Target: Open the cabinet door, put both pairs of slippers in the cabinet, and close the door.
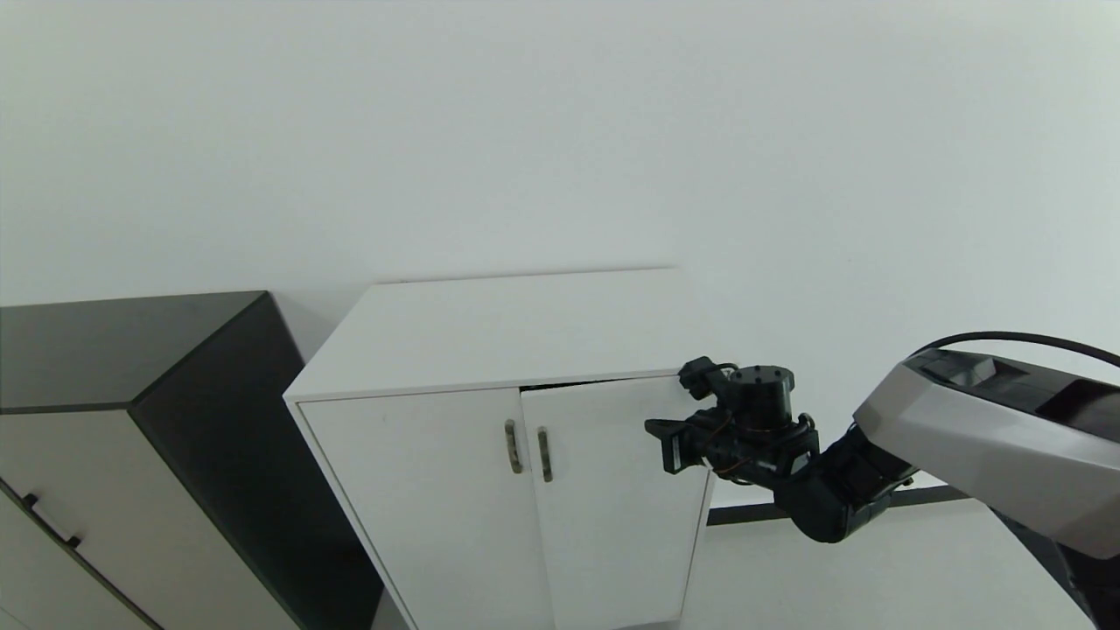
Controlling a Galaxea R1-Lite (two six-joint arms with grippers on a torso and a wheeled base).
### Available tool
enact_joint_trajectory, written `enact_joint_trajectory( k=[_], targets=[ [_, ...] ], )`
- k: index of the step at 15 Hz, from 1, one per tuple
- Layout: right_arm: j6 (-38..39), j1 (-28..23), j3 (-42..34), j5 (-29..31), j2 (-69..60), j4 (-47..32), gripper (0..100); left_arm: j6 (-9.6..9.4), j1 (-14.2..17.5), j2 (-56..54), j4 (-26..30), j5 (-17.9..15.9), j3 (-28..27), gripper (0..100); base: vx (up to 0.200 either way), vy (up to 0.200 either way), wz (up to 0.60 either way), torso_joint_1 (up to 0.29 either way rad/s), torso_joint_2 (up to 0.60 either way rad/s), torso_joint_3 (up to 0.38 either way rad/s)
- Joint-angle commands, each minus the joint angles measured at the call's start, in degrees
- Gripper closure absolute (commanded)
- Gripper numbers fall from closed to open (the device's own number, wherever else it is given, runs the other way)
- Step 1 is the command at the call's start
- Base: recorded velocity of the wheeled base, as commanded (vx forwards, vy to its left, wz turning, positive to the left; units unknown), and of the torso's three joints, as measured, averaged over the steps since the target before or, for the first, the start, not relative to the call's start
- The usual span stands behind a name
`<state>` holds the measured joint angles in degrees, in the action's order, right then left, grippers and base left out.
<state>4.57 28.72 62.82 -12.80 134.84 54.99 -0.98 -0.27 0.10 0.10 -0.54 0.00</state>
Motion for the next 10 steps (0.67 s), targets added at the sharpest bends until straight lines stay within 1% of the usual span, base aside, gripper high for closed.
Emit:
enact_joint_trajectory(
  k=[1, 6, 8, 9, 10],
  targets=[
    [0.0, 0.02, 0.38, 0.06, 0.69, 0.12, 100, 0.01, 0.0, 0.08, -0.01, 0.01, 0.0, 100, 0.0, 0.0, 0.0, 0.0, 0.0, 0.0],
    [0.0, -0.24, 0.64, 0.06, 0.78, 0.12, 100, 0.01, -0.08, 0.08, -0.01, 0.01, 0.0, 100, 0.0, 0.0, 0.0, 0.0, 0.0, 0.0],
    [0.0, -0.07, -0.68, 0.32, -0.46, 1.26, 100, 0.18, 0.0, 0.08, -0.01, 0.01, 0.0, 100, 0.0, 0.0, 0.0, 0.0, 0.0, 0.0],
    [0.0, 0.28, -3.14, 1.11, -2.39, 3.72, 100, 0.1, 0.0, 0.08, -0.01, 0.01, 0.0, 100, 0.0, 0.0, 0.0, 0.0, 0.0, 0.0],
    [-0.44, 1.51, -8.68, 2.96, -7.75, 7.15, 100, 0.1, 0.0, 0.08, -0.01, 0.01, 0.0, 100, 0.0, 0.0, 0.0, 0.0, 0.0, 0.0]
  ],
)
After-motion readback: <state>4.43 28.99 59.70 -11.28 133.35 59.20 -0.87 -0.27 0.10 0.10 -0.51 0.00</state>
